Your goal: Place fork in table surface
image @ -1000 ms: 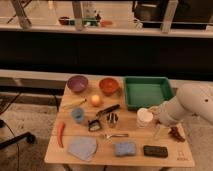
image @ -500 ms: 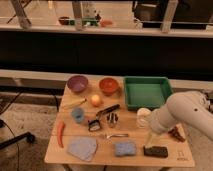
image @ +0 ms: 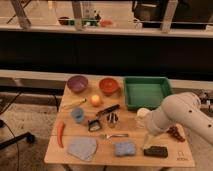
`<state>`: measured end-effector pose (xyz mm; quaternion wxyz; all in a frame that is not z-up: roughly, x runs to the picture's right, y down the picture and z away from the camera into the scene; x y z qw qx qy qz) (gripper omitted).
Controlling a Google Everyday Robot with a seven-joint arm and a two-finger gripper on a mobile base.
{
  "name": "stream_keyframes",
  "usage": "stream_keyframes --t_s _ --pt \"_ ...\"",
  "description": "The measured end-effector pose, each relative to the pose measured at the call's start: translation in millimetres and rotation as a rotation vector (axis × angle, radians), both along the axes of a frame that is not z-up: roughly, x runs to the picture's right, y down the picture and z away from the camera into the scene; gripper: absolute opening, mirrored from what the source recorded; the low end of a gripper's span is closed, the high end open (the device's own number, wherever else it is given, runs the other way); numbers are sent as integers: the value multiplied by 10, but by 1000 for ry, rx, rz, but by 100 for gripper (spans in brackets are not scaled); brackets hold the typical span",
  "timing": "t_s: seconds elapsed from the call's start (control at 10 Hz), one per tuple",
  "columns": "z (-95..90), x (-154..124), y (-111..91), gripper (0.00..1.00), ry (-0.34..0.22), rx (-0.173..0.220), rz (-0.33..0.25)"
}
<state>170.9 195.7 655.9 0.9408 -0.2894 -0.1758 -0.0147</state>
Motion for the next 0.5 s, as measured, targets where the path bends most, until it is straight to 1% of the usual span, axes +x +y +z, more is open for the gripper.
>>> stream_keyframes --t_s 0.2,0.3,0.4,0.5 --pt "6 14 3 80 10 0 19" --pt "31 10 25 80 20 -7 46" --pt "115 -30 69 80 27 -21 96" --pt "198 -134 103 80 9 -24 109"
